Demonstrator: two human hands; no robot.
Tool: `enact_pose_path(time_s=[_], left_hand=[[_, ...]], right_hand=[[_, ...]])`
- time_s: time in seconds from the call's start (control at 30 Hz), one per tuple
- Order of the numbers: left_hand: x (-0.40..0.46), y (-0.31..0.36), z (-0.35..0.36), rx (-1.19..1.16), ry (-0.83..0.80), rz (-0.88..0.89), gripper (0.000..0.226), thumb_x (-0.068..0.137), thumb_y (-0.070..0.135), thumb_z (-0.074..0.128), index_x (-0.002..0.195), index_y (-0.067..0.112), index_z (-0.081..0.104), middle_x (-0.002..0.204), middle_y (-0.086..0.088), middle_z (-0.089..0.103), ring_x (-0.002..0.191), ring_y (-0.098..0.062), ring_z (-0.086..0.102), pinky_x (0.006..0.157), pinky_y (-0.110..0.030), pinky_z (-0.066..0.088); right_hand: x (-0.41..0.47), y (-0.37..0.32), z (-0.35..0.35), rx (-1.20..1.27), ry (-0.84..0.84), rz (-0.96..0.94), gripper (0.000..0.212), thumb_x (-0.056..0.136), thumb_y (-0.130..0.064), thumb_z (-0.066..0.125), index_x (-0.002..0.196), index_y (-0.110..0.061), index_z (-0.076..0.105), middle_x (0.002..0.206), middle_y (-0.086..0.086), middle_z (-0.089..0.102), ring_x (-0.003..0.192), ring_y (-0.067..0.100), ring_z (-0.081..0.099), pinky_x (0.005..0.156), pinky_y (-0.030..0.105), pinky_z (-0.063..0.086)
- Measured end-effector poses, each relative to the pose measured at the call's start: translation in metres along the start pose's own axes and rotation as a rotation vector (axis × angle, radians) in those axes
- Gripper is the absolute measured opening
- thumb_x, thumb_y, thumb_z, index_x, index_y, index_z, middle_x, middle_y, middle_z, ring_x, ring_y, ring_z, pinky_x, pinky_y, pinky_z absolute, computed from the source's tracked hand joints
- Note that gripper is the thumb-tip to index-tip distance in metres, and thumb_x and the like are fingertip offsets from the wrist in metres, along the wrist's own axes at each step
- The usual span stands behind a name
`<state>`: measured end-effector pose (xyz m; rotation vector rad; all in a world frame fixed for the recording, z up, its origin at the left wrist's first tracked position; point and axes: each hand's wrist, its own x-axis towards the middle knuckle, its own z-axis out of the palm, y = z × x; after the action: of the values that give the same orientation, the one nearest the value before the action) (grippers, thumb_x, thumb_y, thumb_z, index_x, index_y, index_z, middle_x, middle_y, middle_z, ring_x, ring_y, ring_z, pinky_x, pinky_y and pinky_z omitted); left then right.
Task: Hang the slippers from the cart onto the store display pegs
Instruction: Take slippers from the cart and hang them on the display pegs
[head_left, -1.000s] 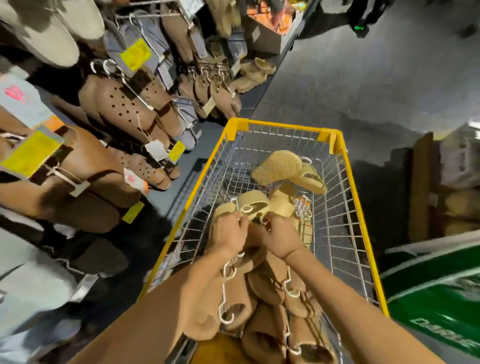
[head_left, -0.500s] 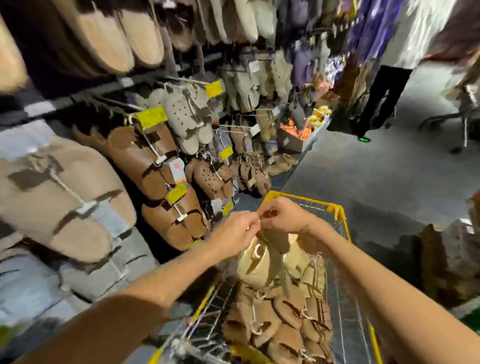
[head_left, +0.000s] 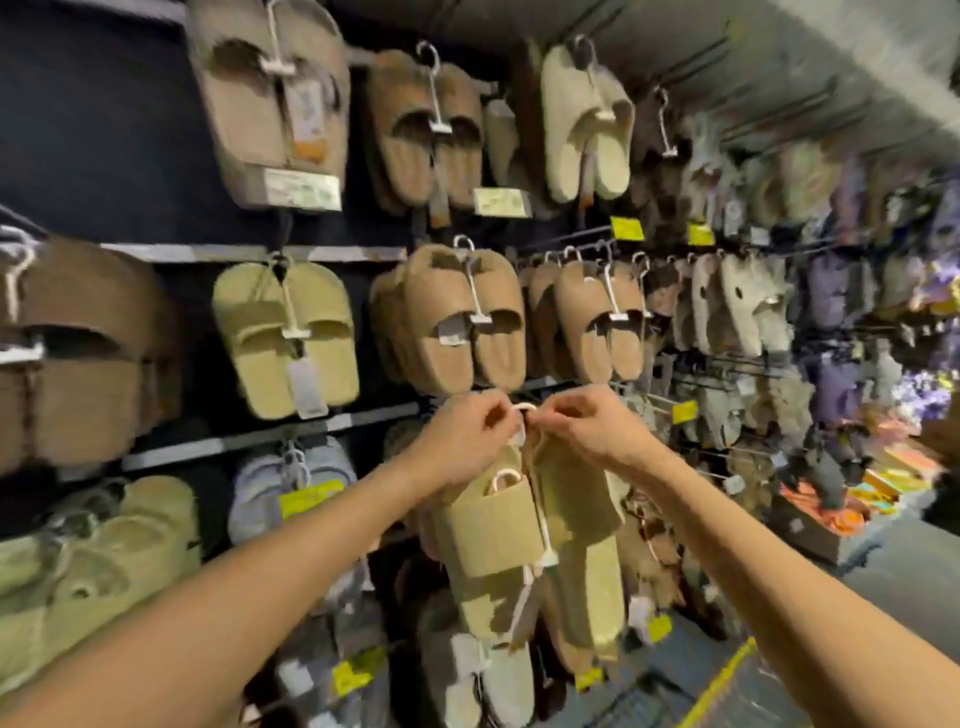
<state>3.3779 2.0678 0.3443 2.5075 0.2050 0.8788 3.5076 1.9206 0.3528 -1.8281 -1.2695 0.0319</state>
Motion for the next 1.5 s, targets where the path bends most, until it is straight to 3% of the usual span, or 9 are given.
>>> enact_pose_path(time_s=[0.27, 0.4, 0.5, 0.67, 0.87, 1.03, 1.17, 1.3, 1.5], left_hand=[[-0.031, -0.022, -0.170, 0.184, 0.316, -0.186, 0.031, 0.100, 0.045, 0.051, 0.091, 0.027, 0.074, 0.086, 0.010, 0.071, 0.084, -0.010, 0.064, 0.079, -0.036, 0.054], [-0.015, -0.031, -0.222, 0.269, 0.410, -0.218, 0.025, 0.098, 0.042, 0.058, 0.107, 0.027, 0.076, 0.101, 0.013, 0.071, 0.095, -0.008, 0.062, 0.079, -0.030, 0.049], [0.015, -0.040, -0.245, 0.228, 0.484, -0.236, 0.021, 0.096, 0.039, 0.063, 0.107, 0.029, 0.077, 0.103, 0.013, 0.073, 0.098, -0.007, 0.064, 0.086, -0.031, 0.052], [0.064, -0.068, -0.249, 0.237, 0.544, -0.271, 0.018, 0.096, 0.038, 0.064, 0.105, 0.029, 0.077, 0.102, 0.013, 0.074, 0.097, -0.007, 0.065, 0.088, -0.036, 0.055], [0.086, -0.117, -0.242, 0.197, 0.656, -0.194, 0.014, 0.096, 0.037, 0.065, 0.102, 0.032, 0.076, 0.098, 0.019, 0.071, 0.095, -0.001, 0.065, 0.084, -0.033, 0.056], [0.081, -0.140, -0.243, 0.171, 0.646, -0.084, 0.015, 0.095, 0.030, 0.068, 0.104, 0.024, 0.078, 0.096, 0.013, 0.073, 0.094, -0.001, 0.065, 0.089, -0.035, 0.055], [0.088, -0.145, -0.256, 0.219, 0.656, -0.057, 0.012, 0.095, 0.028, 0.068, 0.103, 0.024, 0.076, 0.096, 0.012, 0.071, 0.093, -0.001, 0.065, 0.088, -0.034, 0.055], [0.093, -0.142, -0.267, 0.228, 0.684, -0.035, 0.013, 0.095, 0.031, 0.068, 0.103, 0.026, 0.077, 0.094, 0.015, 0.072, 0.091, 0.002, 0.066, 0.083, -0.026, 0.055], [0.095, -0.141, -0.261, 0.167, 0.718, 0.063, 0.011, 0.094, 0.021, 0.069, 0.100, 0.017, 0.078, 0.090, 0.010, 0.071, 0.089, -0.004, 0.067, 0.080, -0.025, 0.055]], right_hand=[[0.082, -0.144, 0.083, 0.098, 0.194, -0.287, 0.032, 0.095, -0.048, 0.060, 0.081, -0.024, 0.077, 0.069, -0.008, 0.070, 0.067, 0.001, 0.064, 0.061, 0.017, 0.047], [0.128, -0.185, 0.099, 0.238, 0.227, -0.278, 0.029, 0.096, -0.043, 0.061, 0.080, -0.024, 0.076, 0.068, -0.011, 0.069, 0.066, -0.003, 0.063, 0.061, 0.015, 0.041], [0.165, -0.205, 0.106, 0.417, 0.260, -0.244, 0.027, 0.097, -0.038, 0.062, 0.084, -0.021, 0.078, 0.075, -0.006, 0.072, 0.077, 0.007, 0.065, 0.068, 0.023, 0.047], [0.226, -0.202, 0.119, 0.591, 0.267, -0.140, 0.023, 0.100, -0.030, 0.058, 0.085, -0.021, 0.074, 0.085, -0.005, 0.072, 0.091, 0.012, 0.065, 0.086, 0.032, 0.050], [0.257, -0.182, 0.131, 0.613, 0.182, -0.345, 0.022, 0.101, -0.024, 0.056, 0.089, -0.016, 0.073, 0.080, -0.008, 0.068, 0.075, -0.004, 0.060, 0.068, 0.015, 0.043], [0.268, -0.168, 0.152, 0.586, 0.208, -0.440, 0.018, 0.100, -0.025, 0.059, 0.095, -0.016, 0.073, 0.084, -0.008, 0.070, 0.081, -0.002, 0.062, 0.073, 0.010, 0.045], [0.280, -0.173, 0.163, 0.666, 0.261, -0.397, 0.016, 0.099, -0.024, 0.059, 0.102, -0.018, 0.074, 0.092, -0.006, 0.073, 0.090, 0.006, 0.067, 0.085, 0.028, 0.053], [0.283, -0.181, 0.167, 0.690, 0.339, -0.439, 0.016, 0.099, -0.022, 0.059, 0.099, -0.016, 0.074, 0.090, -0.008, 0.073, 0.086, 0.001, 0.066, 0.082, 0.023, 0.053], [0.286, -0.168, 0.173, 0.685, 0.487, -0.487, 0.016, 0.099, -0.017, 0.057, 0.093, -0.010, 0.070, 0.086, 0.001, 0.071, 0.083, 0.015, 0.066, 0.076, 0.034, 0.055]])
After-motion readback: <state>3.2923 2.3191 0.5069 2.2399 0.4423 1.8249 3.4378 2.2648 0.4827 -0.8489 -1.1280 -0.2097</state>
